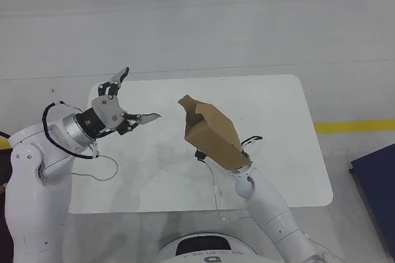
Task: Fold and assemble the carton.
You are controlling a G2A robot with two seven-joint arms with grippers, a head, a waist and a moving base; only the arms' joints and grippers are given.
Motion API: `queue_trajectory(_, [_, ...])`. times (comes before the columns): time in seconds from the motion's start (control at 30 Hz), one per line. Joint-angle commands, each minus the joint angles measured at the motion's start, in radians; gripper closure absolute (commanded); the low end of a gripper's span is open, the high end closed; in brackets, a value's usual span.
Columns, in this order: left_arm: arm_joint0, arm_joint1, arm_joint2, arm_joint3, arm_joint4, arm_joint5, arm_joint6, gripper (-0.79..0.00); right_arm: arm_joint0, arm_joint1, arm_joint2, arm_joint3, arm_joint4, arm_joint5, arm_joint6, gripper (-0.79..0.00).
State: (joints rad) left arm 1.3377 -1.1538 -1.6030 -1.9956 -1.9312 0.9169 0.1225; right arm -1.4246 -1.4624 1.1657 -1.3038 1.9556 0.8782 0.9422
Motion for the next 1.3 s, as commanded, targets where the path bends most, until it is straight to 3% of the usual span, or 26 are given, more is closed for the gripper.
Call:
queue_trajectory(0.0, [0.0, 0.0, 0.0, 0.0, -0.001, 0.0, 0.0, -0.785, 0.0, 0.0, 0.0, 0.0, 0.0, 0.0, 0.0, 0.0])
queue_trajectory(0.13, [0.002, 0.002, 0.008, 0.008, 0.019, -0.004, -0.001, -0.785, -0.001, 0.0, -0.001, 0.0, -0.002, -0.002, -0.008, 0.0])
queue_trajectory(0.2, [-0.013, 0.005, 0.002, 0.04, -0.01, 0.029, 0.002, -0.785, -0.002, 0.004, -0.004, -0.011, -0.011, 0.037, -0.04, 0.0])
queue_trajectory(0.23, [-0.03, 0.011, 0.001, 0.058, -0.03, 0.09, 0.025, -0.785, -0.002, 0.01, 0.007, -0.016, -0.036, 0.061, -0.061, 0.0])
queue_trajectory(0.3, [-0.045, 0.023, 0.031, 0.077, -0.097, 0.095, 0.067, -0.785, -0.011, 0.018, 0.022, -0.031, -0.05, 0.087, -0.087, 0.0])
queue_trajectory(0.43, [-0.082, 0.06, 0.115, 0.102, -0.295, 0.095, 0.178, -0.785, -0.023, 0.032, 0.044, -0.056, -0.074, 0.117, -0.117, 0.0])
queue_trajectory(0.57, [-0.143, 0.115, 0.2, 0.135, -0.494, 0.095, 0.352, -0.785, -0.029, 0.041, 0.049, -0.075, -0.074, 0.133, -0.134, 0.0])
queue_trajectory(0.7, [-0.186, 0.151, 0.25, 0.149, -0.609, 0.095, 0.427, -0.748, -0.033, 0.048, 0.05, -0.08, -0.079, 0.133, -0.133, 0.0])
queue_trajectory(1.0, [-0.234, 0.211, 0.28, 0.171, -0.669, 0.095, 0.459, -0.588, -0.036, 0.061, 0.046, -0.081, -0.083, 0.125, -0.126, 0.0])
queue_trajectory(1.27, [-0.26, 0.242, 0.368, 0.179, -0.636, 0.095, 0.423, -0.57, -0.024, 0.069, 0.027, -0.08, -0.082, 0.124, -0.124, 0.0])
